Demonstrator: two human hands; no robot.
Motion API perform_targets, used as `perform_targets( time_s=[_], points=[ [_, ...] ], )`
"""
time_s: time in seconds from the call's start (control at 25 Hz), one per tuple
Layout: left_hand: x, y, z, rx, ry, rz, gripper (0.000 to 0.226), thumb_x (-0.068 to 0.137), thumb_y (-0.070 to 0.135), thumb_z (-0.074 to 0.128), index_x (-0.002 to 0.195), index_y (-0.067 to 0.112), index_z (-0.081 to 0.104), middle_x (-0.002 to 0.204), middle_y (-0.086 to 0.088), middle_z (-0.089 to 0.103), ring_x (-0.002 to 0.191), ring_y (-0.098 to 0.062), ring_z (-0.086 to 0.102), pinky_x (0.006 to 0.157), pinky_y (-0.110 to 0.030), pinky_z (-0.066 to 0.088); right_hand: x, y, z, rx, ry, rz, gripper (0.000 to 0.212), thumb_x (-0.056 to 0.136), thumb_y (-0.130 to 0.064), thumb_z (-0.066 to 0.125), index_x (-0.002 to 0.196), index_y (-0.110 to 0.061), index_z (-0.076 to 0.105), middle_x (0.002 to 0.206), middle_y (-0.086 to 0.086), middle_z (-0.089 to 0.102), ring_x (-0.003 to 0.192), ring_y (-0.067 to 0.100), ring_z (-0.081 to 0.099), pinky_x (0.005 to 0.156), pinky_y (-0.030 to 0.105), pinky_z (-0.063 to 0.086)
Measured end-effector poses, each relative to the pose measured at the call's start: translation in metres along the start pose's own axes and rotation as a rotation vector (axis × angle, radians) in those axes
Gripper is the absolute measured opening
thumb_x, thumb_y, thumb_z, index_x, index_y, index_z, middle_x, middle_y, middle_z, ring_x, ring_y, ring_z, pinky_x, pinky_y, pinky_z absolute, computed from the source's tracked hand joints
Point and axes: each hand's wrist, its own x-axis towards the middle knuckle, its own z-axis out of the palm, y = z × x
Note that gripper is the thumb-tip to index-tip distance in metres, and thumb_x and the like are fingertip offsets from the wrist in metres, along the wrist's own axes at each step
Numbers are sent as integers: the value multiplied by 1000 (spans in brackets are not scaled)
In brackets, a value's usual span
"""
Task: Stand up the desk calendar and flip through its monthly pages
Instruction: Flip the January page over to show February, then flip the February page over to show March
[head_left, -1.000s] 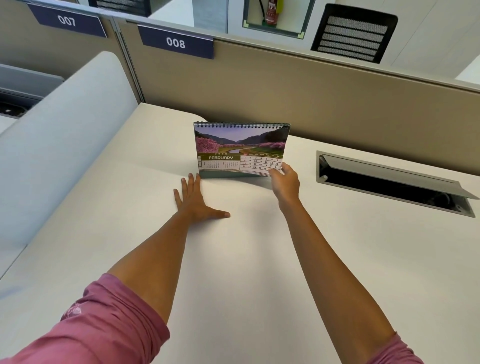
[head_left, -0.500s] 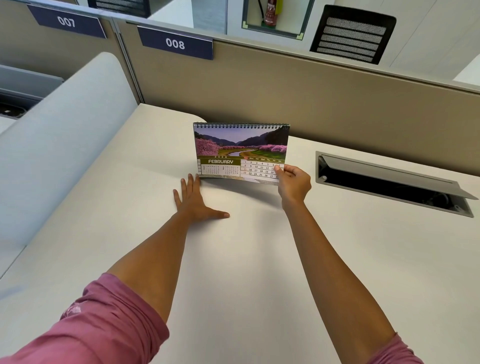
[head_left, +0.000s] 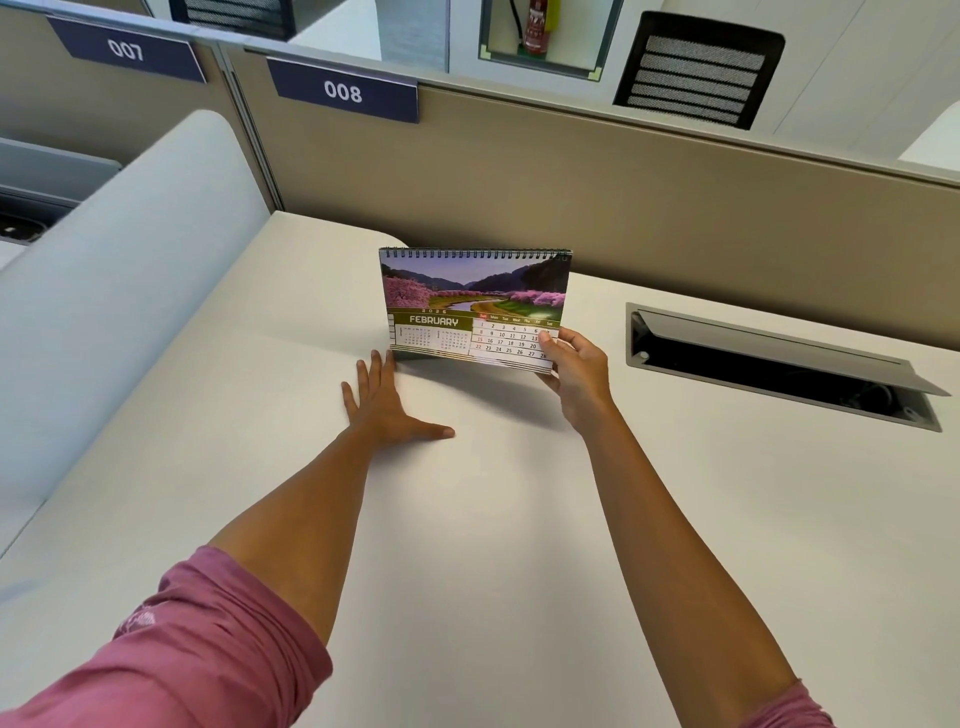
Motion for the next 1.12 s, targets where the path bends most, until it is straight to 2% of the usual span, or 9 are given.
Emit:
perform_targets(
  time_s=[0.12, 0.24, 0.32, 0.48, 0.56, 0.76, 0.96, 1.12],
  points=[
    [-2, 1, -1, 25, -5, 3, 158, 42, 83, 76, 155, 22, -17, 163, 2, -24, 148, -21, -26, 117, -51, -15, -5, -3, -10, 102, -154, 20, 19, 90, -29, 67, 105, -18, 69, 100, 3, 76, 96, 17, 69, 74, 25, 56],
    [-5, 1, -1, 5, -10, 25, 156, 44, 81, 77, 154, 30, -20, 163, 4, -24, 147, -19, -30, 115, -49, -19, -9, -9, -16, 198, -233, 60, 26, 91, -42, 61, 101, -21, 71, 102, 5, 76, 97, 20, 69, 76, 29, 58],
    [-7, 2, -2, -24, -7, 23, 157, 42, 80, 80, 153, 34, -21, 162, 7, -25, 145, -16, -32, 114, -46, -22, -12, -17, -17, 273, -275, 82, 37, 90, -53, 56, 103, -22, 73, 104, 5, 75, 97, 21, 70, 74, 30, 58],
    [-6, 3, -2, -3, -10, -9, 161, 40, 80, 79, 154, 26, -21, 162, 7, -25, 146, -15, -30, 116, -46, -20, -17, -36, -19, 471, -374, 85, 66, 84, -70, 47, 106, -15, 75, 106, 9, 75, 97, 24, 71, 80, 34, 58],
    [-5, 1, -2, -10, -9, 2, 161, 40, 82, 78, 154, 24, -20, 162, 4, -25, 147, -17, -29, 117, -48, -19, -17, -50, -17, 581, -451, 93, 74, 85, -72, 44, 114, -9, 71, 106, 10, 75, 98, 25, 71, 80, 34, 59],
    [-1, -1, -2, 11, -12, 26, 160, 39, 87, 71, 154, 23, -18, 163, 1, -26, 147, -21, -28, 115, -52, -17, -10, -85, -5, 679, -559, 26, 81, 88, -71, 37, 137, -8, 53, 135, 12, 61, 118, 24, 63, 92, 35, 56],
    [0, -1, -1, 14, -3, 13, 161, 38, 86, 73, 155, 22, -17, 163, 1, -24, 148, -21, -27, 116, -51, -17, 1, -98, 5, 696, -555, -9, 79, 91, -66, 38, 141, -5, 47, 140, 15, 56, 127, 26, 56, 106, 40, 44],
    [2, -2, 1, 17, 1, 12, 162, 37, 87, 73, 155, 23, -17, 163, 1, -24, 148, -21, -27, 116, -51, -17, 8, -95, 5, 667, -534, -19, 75, 92, -63, 39, 141, -6, 46, 140, 11, 57, 126, 26, 57, 103, 40, 48]
  ],
)
